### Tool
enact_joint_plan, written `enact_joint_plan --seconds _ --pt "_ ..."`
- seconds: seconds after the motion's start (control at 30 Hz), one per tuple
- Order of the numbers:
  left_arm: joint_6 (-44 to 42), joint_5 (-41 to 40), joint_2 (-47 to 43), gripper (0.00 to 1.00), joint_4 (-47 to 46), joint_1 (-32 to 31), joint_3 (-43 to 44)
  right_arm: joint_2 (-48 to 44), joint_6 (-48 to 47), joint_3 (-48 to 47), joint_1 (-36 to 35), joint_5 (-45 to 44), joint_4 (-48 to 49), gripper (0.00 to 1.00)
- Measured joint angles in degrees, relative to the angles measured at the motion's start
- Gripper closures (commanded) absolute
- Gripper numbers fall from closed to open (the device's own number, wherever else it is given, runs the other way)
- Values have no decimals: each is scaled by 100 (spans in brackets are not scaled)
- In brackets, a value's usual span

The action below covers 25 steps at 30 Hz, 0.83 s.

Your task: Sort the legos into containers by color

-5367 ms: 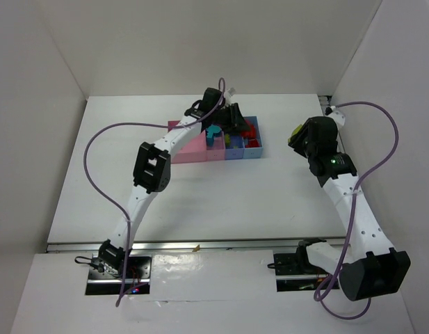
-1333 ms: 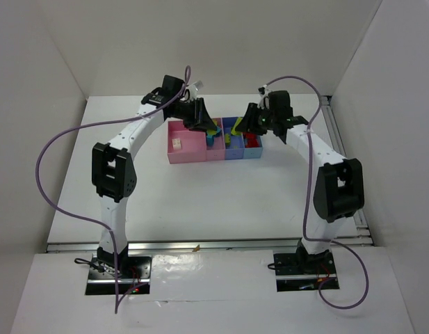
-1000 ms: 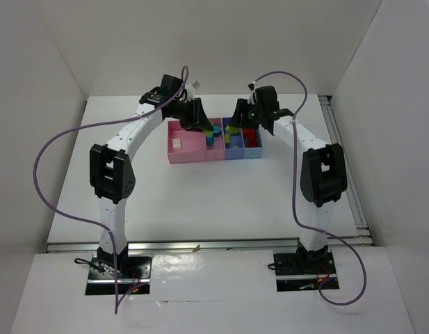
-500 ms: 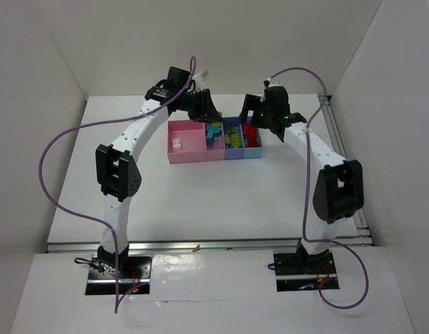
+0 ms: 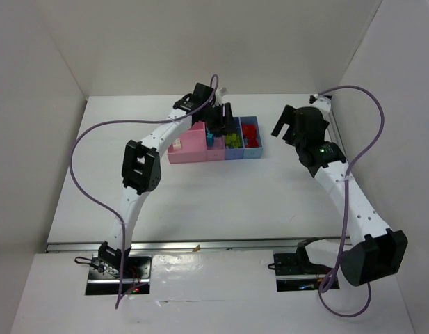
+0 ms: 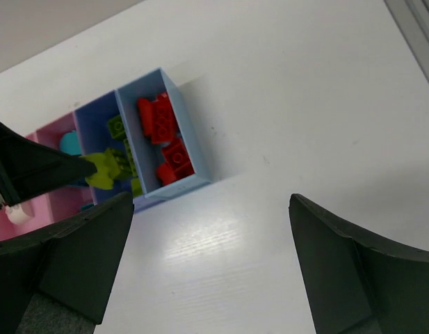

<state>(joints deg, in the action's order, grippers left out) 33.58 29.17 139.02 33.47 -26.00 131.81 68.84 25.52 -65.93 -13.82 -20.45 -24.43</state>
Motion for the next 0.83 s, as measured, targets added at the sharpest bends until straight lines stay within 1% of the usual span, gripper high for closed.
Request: enact_joint_plan --seconds 0.03,0.07,0.13,0.17,0.37,0.43,0.5,0.57,0.67,0.83 --pt "72 9 28 25 -90 -9 0 -76 22 4 11 -57 -151 0" --pt "114 17 50 9 -162 -13 13 -129 35 4 17 -111 -271 0" --pt "203 52 85 5 -258 -13 55 -195 48 4 22 -190 -448 0" --pt "258 70 101 0 -286 -13 83 -216 59 4 22 -225 -542 0" --pt "262 70 37 0 -422 -13 98 -323 105 4 22 -306 -831 0" --pt "195 -26 -125 0 -254 -13 83 -299 184 -26 22 -363 -966 0" --pt "26 -216 -481 0 -26 -7 -31 -216 299 -114 28 -509 -1185 0" --pt "-162 -407 -1054 0 149 26 -289 -133 413 -170 48 -656 -1322 0" --pt "-378 -713 -2337 0 286 142 -997 -92 555 -175 61 -807 -1475 0" --pt "-713 -1746 -4308 0 186 400 -2026 -267 669 4 92 -916 -1508 0"
